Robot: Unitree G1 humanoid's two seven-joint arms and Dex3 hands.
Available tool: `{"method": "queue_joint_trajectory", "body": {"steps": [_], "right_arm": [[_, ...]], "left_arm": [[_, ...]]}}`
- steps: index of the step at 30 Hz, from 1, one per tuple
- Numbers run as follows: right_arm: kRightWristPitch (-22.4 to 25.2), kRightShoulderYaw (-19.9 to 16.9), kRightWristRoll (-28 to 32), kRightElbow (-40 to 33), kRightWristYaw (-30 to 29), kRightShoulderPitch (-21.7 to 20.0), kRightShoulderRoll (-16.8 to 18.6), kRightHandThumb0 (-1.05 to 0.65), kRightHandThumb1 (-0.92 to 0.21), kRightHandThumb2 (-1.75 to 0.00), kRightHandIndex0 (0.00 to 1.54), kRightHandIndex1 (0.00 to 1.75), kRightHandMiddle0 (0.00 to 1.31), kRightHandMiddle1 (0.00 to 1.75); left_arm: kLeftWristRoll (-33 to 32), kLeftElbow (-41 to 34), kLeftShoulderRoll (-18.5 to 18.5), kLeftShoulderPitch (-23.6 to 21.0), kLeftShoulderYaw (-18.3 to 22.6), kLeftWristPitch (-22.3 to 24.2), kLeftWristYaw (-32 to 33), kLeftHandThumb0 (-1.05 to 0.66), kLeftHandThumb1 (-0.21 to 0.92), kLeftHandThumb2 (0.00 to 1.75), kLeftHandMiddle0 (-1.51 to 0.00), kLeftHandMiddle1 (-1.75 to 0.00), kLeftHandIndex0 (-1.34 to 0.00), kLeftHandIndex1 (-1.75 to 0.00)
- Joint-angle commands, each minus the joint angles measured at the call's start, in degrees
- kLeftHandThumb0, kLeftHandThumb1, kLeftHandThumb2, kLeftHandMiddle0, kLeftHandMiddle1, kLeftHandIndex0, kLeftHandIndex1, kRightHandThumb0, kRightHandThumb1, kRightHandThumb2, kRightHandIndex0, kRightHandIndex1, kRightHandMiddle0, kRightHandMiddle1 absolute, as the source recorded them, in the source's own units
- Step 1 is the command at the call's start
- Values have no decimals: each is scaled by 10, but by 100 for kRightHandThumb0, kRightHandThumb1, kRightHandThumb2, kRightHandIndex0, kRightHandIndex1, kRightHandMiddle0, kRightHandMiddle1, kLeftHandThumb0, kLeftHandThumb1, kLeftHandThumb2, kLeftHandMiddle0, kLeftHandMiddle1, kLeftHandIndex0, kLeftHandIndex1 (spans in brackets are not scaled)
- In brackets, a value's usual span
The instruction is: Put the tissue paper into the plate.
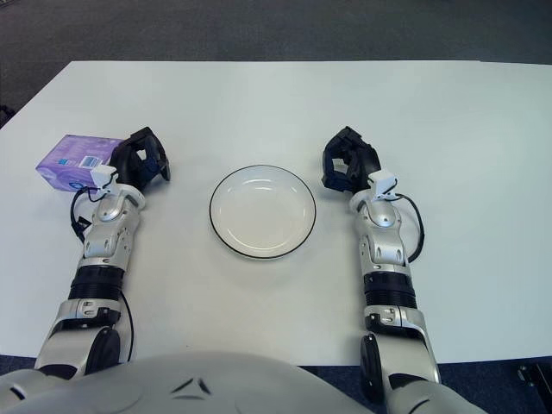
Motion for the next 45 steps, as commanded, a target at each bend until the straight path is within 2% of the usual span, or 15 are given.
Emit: {"method": "queue_joint_trajectory", "body": {"steps": [1, 3, 6, 12, 22, 29, 32, 35, 38, 42, 45], "right_arm": [[-14, 4, 0, 60, 2, 87, 28, -44, -45, -116, 121, 175, 51, 175], [-15, 3, -1, 61, 3, 87, 28, -44, -45, -116, 121, 175, 51, 175], [-18, 3, 0, 64, 6, 87, 28, -44, -45, -116, 121, 175, 51, 175], [-22, 2, 1, 66, 9, 86, 29, -44, -45, -115, 122, 175, 51, 175], [-27, 2, 0, 74, 10, 83, 28, -44, -45, -115, 122, 175, 51, 175], [-22, 3, -2, 71, 8, 83, 27, -44, -45, -115, 121, 175, 51, 175], [-22, 2, -2, 74, 8, 81, 27, -44, -45, -115, 121, 175, 51, 175], [-22, 2, -1, 75, 8, 81, 28, -44, -45, -115, 122, 175, 51, 175], [-22, 1, 0, 76, 8, 80, 28, -44, -45, -115, 122, 175, 51, 175], [-23, 1, 0, 81, 8, 78, 28, -44, -45, -115, 123, 175, 51, 175], [-27, 1, -2, 85, 8, 77, 28, -44, -45, -115, 123, 175, 51, 175]], "left_arm": [[11, -16, -20, 92, -13, 18, 10, -42, 70, 91, -131, -175, -96, -175], [14, -32, -19, 96, -15, 24, 11, -42, 70, 91, -131, -175, -97, -175], [17, -106, -16, 113, -24, 51, 15, -41, 70, 91, -131, -175, -97, -175], [26, -161, -12, 132, -34, 40, 12, -40, 68, 93, -133, -175, -102, -175], [81, -223, -7, 155, -44, -5, 32, -45, 69, 93, -137, -175, -111, -175], [167, -240, 0, 162, -46, -89, 77, -46, 72, 91, -139, -175, -114, -175], [187, -236, 0, 160, -44, -107, 90, -46, 72, 91, -139, -175, -114, -175], [237, -242, 5, 158, -35, -136, 124, -45, 71, 91, -139, -175, -114, -175], [277, -257, 9, 162, -29, -146, 146, -45, 70, 91, -139, -175, -114, -175], [360, -261, 15, 162, -13, -170, 210, -45, 69, 92, -139, -175, -115, -175], [420, -257, 35, 155, 6, -193, 258, -47, 69, 91, -141, -175, -116, -175]]}}
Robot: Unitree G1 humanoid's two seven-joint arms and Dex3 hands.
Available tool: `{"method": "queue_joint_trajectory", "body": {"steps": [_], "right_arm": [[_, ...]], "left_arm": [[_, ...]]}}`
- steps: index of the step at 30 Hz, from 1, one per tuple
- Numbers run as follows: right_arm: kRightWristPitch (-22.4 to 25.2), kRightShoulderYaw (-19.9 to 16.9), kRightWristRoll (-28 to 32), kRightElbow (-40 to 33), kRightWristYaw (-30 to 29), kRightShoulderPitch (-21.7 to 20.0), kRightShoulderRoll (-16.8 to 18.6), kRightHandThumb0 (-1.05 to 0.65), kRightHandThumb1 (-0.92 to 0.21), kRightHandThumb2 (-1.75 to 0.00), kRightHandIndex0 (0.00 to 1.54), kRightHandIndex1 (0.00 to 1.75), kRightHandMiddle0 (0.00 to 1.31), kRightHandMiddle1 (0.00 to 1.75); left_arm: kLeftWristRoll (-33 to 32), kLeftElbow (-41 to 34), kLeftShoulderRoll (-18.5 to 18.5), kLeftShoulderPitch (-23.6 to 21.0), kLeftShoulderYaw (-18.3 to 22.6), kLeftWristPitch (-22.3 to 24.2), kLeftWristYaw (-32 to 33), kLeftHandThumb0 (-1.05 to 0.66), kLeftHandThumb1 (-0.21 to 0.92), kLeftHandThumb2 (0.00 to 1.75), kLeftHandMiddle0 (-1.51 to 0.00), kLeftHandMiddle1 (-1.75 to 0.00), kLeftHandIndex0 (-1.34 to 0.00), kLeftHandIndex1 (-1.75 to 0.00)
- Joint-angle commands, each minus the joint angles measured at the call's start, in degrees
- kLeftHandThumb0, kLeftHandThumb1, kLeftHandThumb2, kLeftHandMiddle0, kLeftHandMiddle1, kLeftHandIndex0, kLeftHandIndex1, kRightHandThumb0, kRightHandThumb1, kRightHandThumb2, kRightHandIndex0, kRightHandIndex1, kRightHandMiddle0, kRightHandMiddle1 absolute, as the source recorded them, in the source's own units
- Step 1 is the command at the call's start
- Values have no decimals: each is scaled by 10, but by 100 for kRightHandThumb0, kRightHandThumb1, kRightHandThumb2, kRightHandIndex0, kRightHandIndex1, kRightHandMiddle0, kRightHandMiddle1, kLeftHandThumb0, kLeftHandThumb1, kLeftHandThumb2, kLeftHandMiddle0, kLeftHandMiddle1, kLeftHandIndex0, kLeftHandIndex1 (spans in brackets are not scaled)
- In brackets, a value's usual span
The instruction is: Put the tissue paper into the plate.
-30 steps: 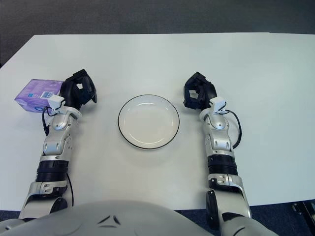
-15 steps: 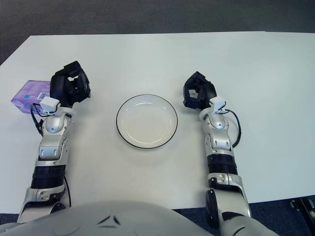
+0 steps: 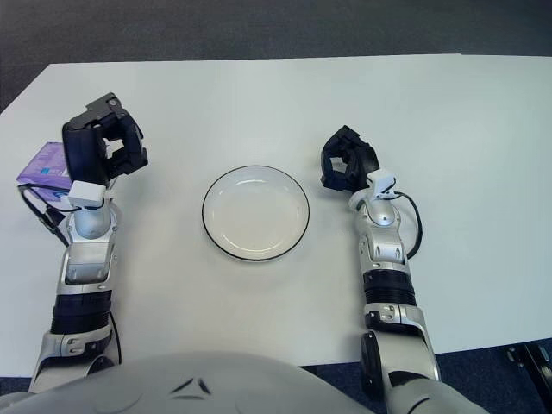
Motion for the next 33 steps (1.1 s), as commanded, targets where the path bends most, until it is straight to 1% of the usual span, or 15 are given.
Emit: {"method": "queue_joint_trajectory", "body": {"steps": [1, 9, 13, 17, 21, 22, 23, 25, 26, 27, 28, 29, 30, 32, 33], "right_arm": [[-10, 2, 0, 65, -2, 86, 29, -44, -45, -115, 123, 175, 51, 175], [-11, 2, -2, 65, -4, 85, 29, -44, -45, -116, 122, 175, 51, 175], [-11, 1, 0, 64, -2, 85, 31, -44, -45, -116, 122, 175, 51, 175], [-14, 0, 0, 67, -1, 85, 31, -44, -45, -116, 122, 175, 51, 175], [-17, 1, -1, 70, -1, 85, 29, -44, -45, -116, 122, 175, 51, 175], [-18, 1, -1, 70, -1, 85, 29, -44, -45, -116, 122, 175, 51, 175], [-18, 1, -1, 71, -1, 84, 28, -44, -45, -116, 122, 175, 51, 175], [-19, 1, 0, 72, -1, 84, 27, -44, -44, -116, 122, 175, 51, 175], [-20, 1, 0, 73, -1, 84, 27, -44, -44, -116, 122, 175, 51, 175], [-19, 1, 1, 73, -1, 84, 27, -44, -44, -116, 122, 175, 52, 175], [-19, 1, 1, 73, -1, 84, 26, -44, -44, -116, 122, 175, 52, 175], [-19, 1, 0, 73, -1, 84, 26, -44, -44, -116, 122, 175, 52, 175], [-19, 1, 0, 73, -1, 84, 25, -44, -44, -116, 122, 175, 52, 175], [-20, 1, 0, 73, -1, 84, 24, -44, -44, -116, 122, 175, 52, 175], [-20, 2, 0, 74, 0, 84, 24, -44, -44, -116, 122, 175, 52, 175]], "left_arm": [[78, 1, 31, 76, 20, -38, 65, -48, 69, 91, -141, -175, -117, -175], [147, 18, 83, 49, 32, -81, 92, -50, 70, 92, -143, -175, -121, -175], [151, 44, 170, 48, 68, -105, 73, -50, 69, 96, -143, -175, -122, -175], [164, 37, 199, 55, 69, -102, 64, -50, 69, 98, -141, -175, -119, -175], [158, 26, 233, 60, 82, -96, 43, -54, 72, 93, -137, -175, -111, -175], [154, 30, 243, 62, 87, -96, 39, -55, 75, 88, -130, -175, -101, -175], [142, 48, 273, 76, 109, -102, 28, -57, 77, 84, -125, -175, -94, -175], [128, 75, 315, 93, 138, -108, 10, -63, 84, 75, -105, -175, -75, -174], [125, 85, 328, 97, 146, -109, 5, -66, 87, 71, -94, -175, -66, -173], [134, 94, 350, 98, 148, -103, -13, -68, 88, 70, -90, -175, -63, -172], [140, 100, 366, 99, 149, -98, -25, -73, 89, 66, -74, -170, -53, -167], [146, 95, 383, 106, 145, -93, -52, -77, 90, 64, -63, -168, -47, -164], [148, 91, 394, 111, 141, -90, -69, -80, 91, 63, -54, -160, -41, -160], [146, 93, 416, 119, 133, -91, -97, -88, 92, 60, -31, -131, -23, -147], [143, 92, 432, 125, 130, -91, -117, -89, 92, 59, -27, -124, -19, -145]]}}
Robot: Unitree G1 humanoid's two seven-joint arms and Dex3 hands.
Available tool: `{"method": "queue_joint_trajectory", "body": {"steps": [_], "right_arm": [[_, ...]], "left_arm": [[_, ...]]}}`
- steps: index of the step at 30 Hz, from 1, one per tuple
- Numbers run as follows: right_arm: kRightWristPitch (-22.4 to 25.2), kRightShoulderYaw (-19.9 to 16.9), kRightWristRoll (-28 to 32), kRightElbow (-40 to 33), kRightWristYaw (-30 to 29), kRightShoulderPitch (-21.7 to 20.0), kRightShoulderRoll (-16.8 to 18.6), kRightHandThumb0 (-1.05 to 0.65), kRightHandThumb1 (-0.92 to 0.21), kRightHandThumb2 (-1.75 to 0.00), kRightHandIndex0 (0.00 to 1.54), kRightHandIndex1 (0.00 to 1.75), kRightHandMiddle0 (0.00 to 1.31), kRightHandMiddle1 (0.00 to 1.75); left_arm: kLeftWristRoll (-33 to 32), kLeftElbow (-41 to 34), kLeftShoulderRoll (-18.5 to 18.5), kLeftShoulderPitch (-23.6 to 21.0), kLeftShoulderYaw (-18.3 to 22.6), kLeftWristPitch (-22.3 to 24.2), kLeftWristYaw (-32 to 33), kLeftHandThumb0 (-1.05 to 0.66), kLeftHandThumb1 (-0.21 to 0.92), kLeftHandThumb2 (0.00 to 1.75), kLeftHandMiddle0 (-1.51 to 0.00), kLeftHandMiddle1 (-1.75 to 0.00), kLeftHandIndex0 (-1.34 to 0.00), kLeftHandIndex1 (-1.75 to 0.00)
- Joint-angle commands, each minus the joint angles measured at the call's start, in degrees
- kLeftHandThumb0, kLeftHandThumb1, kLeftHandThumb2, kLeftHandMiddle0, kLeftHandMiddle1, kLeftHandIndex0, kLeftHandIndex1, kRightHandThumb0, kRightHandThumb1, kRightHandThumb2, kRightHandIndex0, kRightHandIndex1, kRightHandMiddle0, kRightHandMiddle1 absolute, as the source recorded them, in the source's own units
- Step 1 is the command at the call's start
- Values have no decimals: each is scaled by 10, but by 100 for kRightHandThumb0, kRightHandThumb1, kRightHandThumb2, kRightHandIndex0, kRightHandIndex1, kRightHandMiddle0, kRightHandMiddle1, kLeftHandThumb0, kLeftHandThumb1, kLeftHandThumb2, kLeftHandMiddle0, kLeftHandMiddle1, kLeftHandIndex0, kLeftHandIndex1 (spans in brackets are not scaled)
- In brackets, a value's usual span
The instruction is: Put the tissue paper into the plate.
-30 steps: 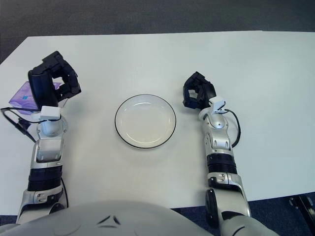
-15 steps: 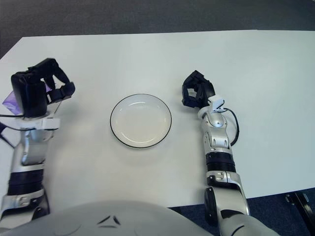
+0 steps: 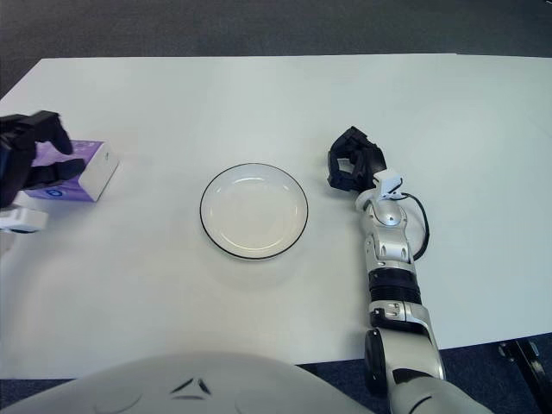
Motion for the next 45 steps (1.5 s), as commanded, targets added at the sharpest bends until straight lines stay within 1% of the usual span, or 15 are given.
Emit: {"method": "queue_joint_trajectory", "body": {"steps": [1, 2, 3, 4, 5, 7, 8, 10, 14, 17, 22, 30, 36, 40, 45], "right_arm": [[-9, 10, 1, 49, 0, 83, 42, -44, -44, -116, 121, 175, 52, 175], [-10, 11, 2, 50, 0, 83, 42, -44, -44, -116, 121, 175, 52, 175], [-11, 11, 2, 50, 1, 83, 41, -44, -44, -116, 121, 175, 52, 175], [-11, 11, 2, 51, 1, 83, 41, -44, -44, -116, 121, 175, 52, 175], [-12, 11, 3, 51, 1, 83, 40, -44, -44, -116, 121, 175, 52, 175], [-12, 11, 3, 52, 2, 83, 39, -44, -44, -116, 121, 175, 52, 175], [-12, 10, 4, 52, 2, 83, 39, -44, -44, -116, 122, 175, 52, 175], [-12, 10, 4, 52, 2, 83, 38, -44, -44, -117, 122, 175, 52, 175], [-12, 9, 5, 52, 3, 84, 38, -44, -44, -117, 123, 175, 52, 175], [-12, 9, 4, 52, 3, 84, 37, -44, -44, -117, 123, 175, 52, 175], [-10, 11, -2, 51, -2, 84, 35, -44, -44, -117, 123, 175, 52, 175], [-5, 13, -8, 48, -12, 85, 35, -45, -42, -118, 123, 175, 53, 175], [-5, 15, -11, 46, -17, 85, 35, -45, -42, -119, 124, 175, 53, 175], [-6, 16, -13, 45, -19, 86, 35, -45, -42, -119, 124, 175, 54, 175], [-4, 18, -14, 43, -21, 87, 34, -45, -42, -119, 122, 175, 54, 175]], "left_arm": [[-2, -2, 57, 22, -13, -4, -71, -94, 92, 57, -18, -103, -12, -133], [-20, -5, 75, 31, -7, -6, -97, -97, 92, 55, -14, -88, -8, -124], [-33, -8, 86, 37, -2, -7, -116, -99, 92, 54, -11, -77, -6, -113], [-48, -10, 97, 42, 2, -7, -135, -101, 92, 53, -7, -61, -4, -96], [-59, -12, 104, 45, 5, -7, -149, -102, 92, 52, -6, -54, -3, -86], [-81, -20, 118, 53, 9, -4, -182, -104, 92, 51, -3, -30, -1, -55], [-91, -24, 124, 57, 9, -1, -199, -104, 92, 50, -2, -22, -1, -44], [-102, -29, 130, 61, 10, 3, -219, -104, 92, 51, -1, -11, 0, -28], [-124, -42, 145, 70, 15, 12, -268, -105, 92, 50, 0, -2, 0, -7], [-136, -47, 151, 74, 18, 16, -292, -105, 92, 47, 0, -1, 0, -2], [-147, -46, 155, 75, 19, 17, -319, -105, 92, 45, 0, 0, 0, 0], [-147, -29, 158, 63, 6, 10, -332, -105, 92, 46, 0, 0, 0, 0], [-147, -13, 157, 49, -8, 11, -336, -105, 92, 44, 0, 0, 0, 0], [-131, 11, 152, 33, -25, 4, -318, -105, 92, 43, 0, 0, 0, 0], [-115, 31, 148, 22, -34, -4, -295, -105, 92, 44, 0, 0, 0, 0]]}}
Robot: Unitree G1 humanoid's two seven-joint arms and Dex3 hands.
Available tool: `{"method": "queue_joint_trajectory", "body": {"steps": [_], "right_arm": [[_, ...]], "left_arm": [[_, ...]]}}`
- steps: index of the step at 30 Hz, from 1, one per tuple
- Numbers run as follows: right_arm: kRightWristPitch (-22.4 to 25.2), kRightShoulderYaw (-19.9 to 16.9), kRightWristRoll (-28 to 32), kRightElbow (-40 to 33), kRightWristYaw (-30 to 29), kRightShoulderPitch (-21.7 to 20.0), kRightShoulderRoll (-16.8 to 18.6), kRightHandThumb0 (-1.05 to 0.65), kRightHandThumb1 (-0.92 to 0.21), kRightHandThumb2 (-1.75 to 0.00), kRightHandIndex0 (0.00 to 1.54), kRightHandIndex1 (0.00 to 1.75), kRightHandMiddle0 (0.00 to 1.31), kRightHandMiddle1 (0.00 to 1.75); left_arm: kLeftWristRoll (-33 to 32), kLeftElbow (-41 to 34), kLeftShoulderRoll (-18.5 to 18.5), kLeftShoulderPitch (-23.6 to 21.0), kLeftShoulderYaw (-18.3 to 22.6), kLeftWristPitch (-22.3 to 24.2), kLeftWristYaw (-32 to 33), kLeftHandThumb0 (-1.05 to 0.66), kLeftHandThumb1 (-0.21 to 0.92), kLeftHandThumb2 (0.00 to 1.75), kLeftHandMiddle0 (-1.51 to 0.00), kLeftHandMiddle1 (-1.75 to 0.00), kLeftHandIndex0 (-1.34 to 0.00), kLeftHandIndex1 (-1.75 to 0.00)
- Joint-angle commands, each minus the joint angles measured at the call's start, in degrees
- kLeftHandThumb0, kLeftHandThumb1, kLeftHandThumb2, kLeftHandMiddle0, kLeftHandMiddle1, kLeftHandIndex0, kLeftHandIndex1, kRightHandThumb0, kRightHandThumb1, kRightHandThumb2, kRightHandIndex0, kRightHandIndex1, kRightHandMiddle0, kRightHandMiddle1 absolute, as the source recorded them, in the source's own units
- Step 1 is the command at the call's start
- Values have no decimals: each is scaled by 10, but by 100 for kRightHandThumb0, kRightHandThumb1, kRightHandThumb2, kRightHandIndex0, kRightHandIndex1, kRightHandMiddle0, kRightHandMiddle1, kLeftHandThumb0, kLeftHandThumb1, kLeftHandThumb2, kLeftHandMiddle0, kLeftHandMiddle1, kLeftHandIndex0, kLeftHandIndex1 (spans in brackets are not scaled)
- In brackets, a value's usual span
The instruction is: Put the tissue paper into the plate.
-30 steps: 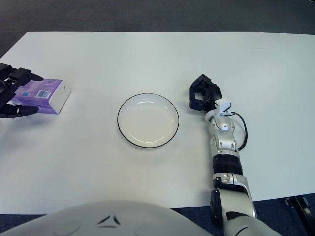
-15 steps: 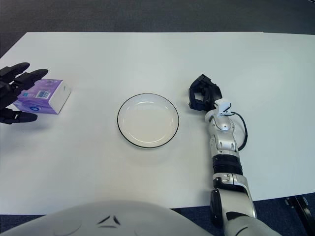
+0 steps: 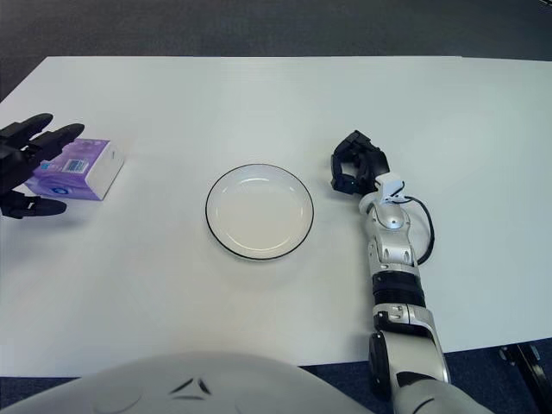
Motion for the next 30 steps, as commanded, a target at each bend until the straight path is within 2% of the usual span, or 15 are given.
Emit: {"method": "queue_joint_trajectory", "body": {"steps": [1, 9, 14, 20, 30], "right_arm": [[1, 14, -5, 37, -6, 84, 41, -45, -42, -119, 122, 175, 53, 175], [-2, 16, -3, 35, -4, 85, 41, -45, -42, -119, 122, 175, 53, 175], [-2, 17, -2, 36, -5, 85, 41, -45, -42, -119, 121, 175, 53, 175], [0, 17, -2, 35, -6, 85, 40, -45, -42, -119, 121, 175, 54, 175], [-1, 18, -3, 33, -8, 88, 40, -45, -42, -118, 119, 175, 53, 175]], "left_arm": [[20, 20, 1, -17, -11, -7, 26, -105, 92, 44, 0, 0, 0, 0], [20, 67, 6, -55, -40, -21, 41, -105, 92, 43, 0, 0, 0, 0], [33, 136, 3, -105, -74, -53, 75, -105, 92, 46, 0, 0, 0, 0], [35, 189, 1, -145, -102, -77, 98, -105, 92, 49, 0, 0, 0, 0], [36, 248, -9, -199, -141, -92, 116, -105, 92, 51, 0, 0, 0, 0]]}}
